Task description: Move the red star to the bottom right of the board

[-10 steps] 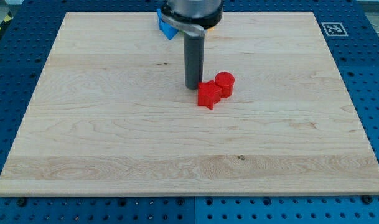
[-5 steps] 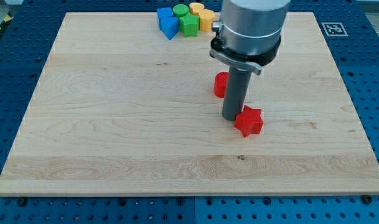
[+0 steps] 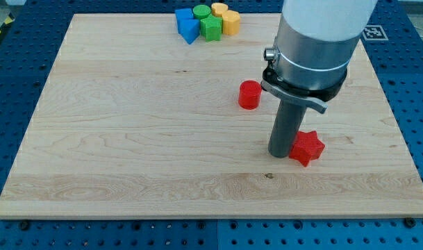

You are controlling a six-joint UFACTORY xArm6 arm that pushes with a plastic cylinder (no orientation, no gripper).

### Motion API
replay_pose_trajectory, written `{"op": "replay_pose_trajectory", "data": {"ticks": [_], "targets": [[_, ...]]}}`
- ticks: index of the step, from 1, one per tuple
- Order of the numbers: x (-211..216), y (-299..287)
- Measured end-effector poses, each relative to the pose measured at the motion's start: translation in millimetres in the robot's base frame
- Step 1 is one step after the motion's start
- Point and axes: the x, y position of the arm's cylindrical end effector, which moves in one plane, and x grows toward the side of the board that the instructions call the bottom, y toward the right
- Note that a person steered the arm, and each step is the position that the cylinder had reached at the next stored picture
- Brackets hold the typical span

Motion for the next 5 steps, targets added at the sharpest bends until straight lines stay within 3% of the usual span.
{"op": "replay_pose_trajectory", "data": {"ticks": [5], "targets": [[6.2,124.7]]}}
